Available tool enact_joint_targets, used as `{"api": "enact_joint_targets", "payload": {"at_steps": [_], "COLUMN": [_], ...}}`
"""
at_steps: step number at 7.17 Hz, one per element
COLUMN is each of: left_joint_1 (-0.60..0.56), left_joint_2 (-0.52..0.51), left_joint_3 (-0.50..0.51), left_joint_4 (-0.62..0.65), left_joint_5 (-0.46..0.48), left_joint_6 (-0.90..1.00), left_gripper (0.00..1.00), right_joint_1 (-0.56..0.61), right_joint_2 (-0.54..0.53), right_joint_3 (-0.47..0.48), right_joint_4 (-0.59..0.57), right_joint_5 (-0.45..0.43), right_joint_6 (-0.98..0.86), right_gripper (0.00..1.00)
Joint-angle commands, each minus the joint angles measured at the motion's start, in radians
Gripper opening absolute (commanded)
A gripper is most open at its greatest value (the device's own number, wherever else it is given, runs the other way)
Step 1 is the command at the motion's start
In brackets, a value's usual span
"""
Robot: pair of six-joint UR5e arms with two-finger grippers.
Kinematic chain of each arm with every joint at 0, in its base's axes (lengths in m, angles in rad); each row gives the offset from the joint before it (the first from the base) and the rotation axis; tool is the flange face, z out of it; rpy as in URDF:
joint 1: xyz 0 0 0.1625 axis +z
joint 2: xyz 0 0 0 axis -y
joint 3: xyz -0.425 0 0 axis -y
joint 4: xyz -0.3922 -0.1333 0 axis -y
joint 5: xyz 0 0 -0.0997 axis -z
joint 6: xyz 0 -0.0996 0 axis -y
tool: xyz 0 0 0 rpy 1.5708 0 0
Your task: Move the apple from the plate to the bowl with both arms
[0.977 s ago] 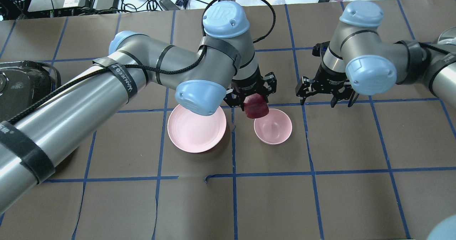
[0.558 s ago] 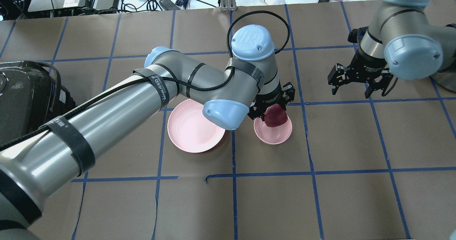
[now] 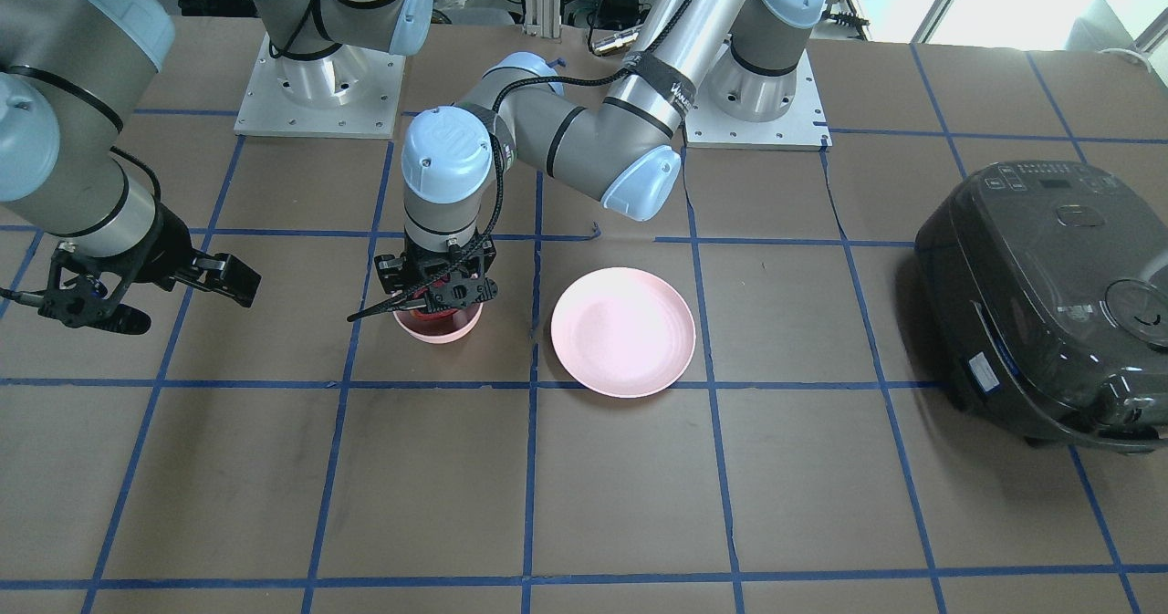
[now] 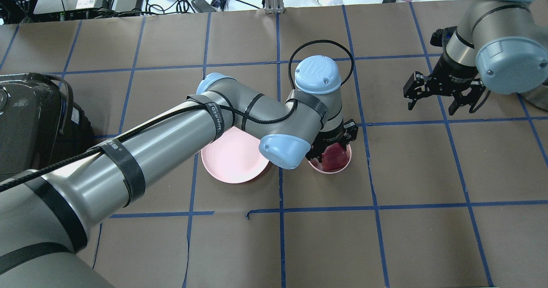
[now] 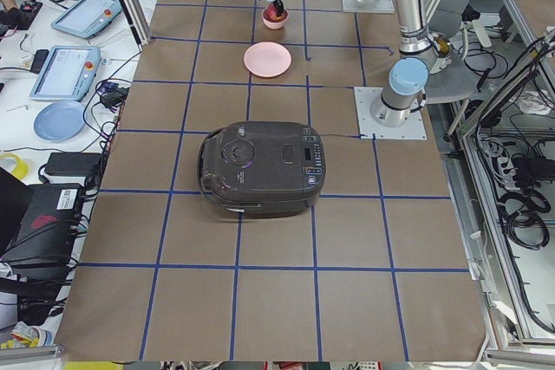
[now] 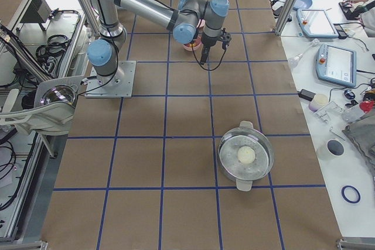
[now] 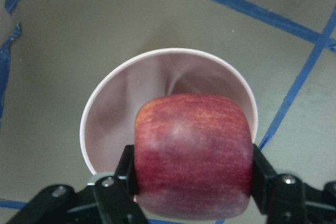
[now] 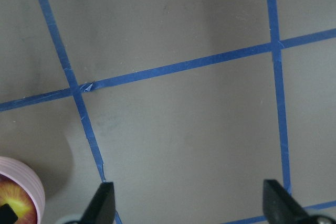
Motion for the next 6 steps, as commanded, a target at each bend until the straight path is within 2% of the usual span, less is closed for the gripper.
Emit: {"api": "enact_joint_targets", "payload": {"at_steps": [1, 2, 4, 6], "left_joint_1": [-0.002, -0.002, 0.009, 0.065], "left_joint_2": [-0.004, -0.003, 0.037, 0.139], "left_joint_3": [-0.008, -0.002, 0.021, 0.033], "left_joint_4": [0.001, 0.001, -0.001, -0.03], "left_joint_5": [0.008, 0.007, 0.012, 0.033], "left_joint_6": [0.009, 0.013, 0.058, 0.102], "left_gripper": [0.99, 1.0, 1.0, 1.0], "right_joint_1": [0.002, 0.002, 0.003, 0.003], "right_joint_2": [-0.013, -0.048, -0.052, -0.097], "right_joint_3": [-0.001, -0.002, -0.002, -0.045], "right_joint_4": [0.007, 0.007, 0.004, 0.015], "right_joint_5": [0.002, 0.007, -0.002, -0.001], "right_joint_6": [0.002, 0.002, 0.0, 0.0], "right_gripper": [1.0, 1.0, 1.0, 1.0]}}
